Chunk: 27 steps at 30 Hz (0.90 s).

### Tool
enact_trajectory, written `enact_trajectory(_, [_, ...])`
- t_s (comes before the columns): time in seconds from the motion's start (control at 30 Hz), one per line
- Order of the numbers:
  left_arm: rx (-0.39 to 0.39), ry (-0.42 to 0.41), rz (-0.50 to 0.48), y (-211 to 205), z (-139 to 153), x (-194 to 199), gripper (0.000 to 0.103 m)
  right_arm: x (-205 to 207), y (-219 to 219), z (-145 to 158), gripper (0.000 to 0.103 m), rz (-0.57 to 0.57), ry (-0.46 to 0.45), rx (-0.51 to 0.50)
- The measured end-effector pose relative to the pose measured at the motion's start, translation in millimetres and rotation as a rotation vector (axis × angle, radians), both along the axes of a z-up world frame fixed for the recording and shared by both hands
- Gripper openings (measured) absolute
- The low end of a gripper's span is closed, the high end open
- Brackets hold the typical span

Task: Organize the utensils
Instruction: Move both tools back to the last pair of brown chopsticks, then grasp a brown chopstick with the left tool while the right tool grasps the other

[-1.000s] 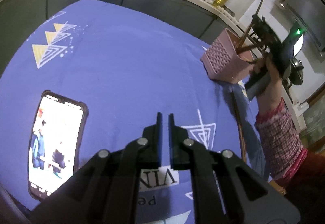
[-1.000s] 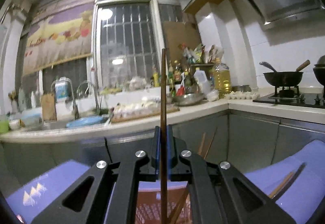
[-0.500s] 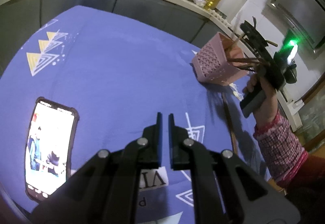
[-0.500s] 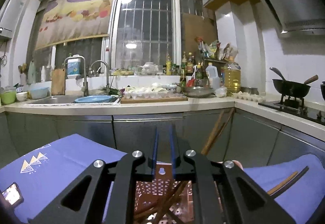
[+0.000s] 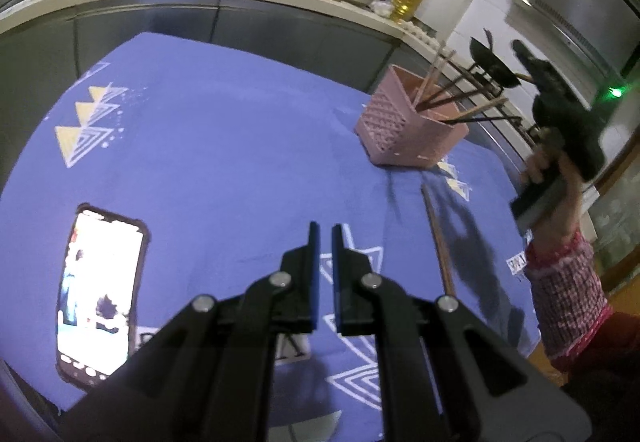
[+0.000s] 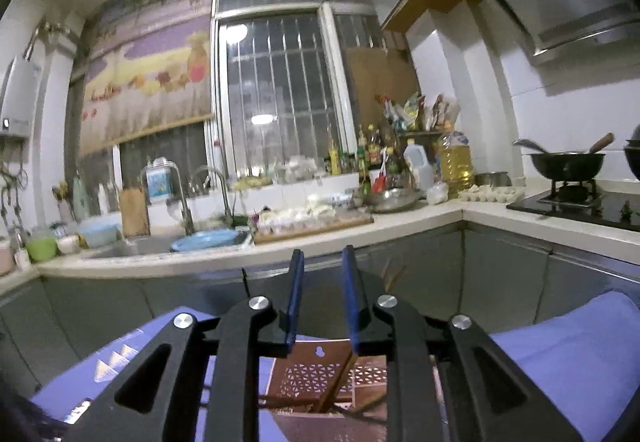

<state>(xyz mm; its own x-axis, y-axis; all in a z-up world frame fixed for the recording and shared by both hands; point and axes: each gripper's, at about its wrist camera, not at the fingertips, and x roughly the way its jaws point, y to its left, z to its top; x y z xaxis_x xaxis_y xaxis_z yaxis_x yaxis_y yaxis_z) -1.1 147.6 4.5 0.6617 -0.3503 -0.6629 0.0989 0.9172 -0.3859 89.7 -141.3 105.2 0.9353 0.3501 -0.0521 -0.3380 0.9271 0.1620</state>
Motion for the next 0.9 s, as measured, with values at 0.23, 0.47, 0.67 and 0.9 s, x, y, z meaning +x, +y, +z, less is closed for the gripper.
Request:
enact_trajectory(0.23, [-0.017, 0.044, -0.135, -49.7, -14.7, 7.2, 0.005, -50.4, -48.0, -55.3, 0.021, 0.057, 0.338, -0.036])
enact_trajectory(0.47, [-0.028, 0.113, -0.301, -121.3, -41.9, 16.4, 0.005, -75.7, -39.5, -170.1, 0.017, 0.176, 0.804, -0.065])
enact_trajectory(0.67, [0.026, 0.134, -0.356, -162.6, -54.1, 15.2, 0.005, -87.1, -16.1, -178.8, 0.017, 0.186, 0.815, -0.174])
enact_trajectory(0.9, [0.062, 0.164, -0.34, -184.1, -62.5, 34.1, 0.005, -94.7, -40.8, -176.1, 0.017, 0.04, 0.741, -0.261])
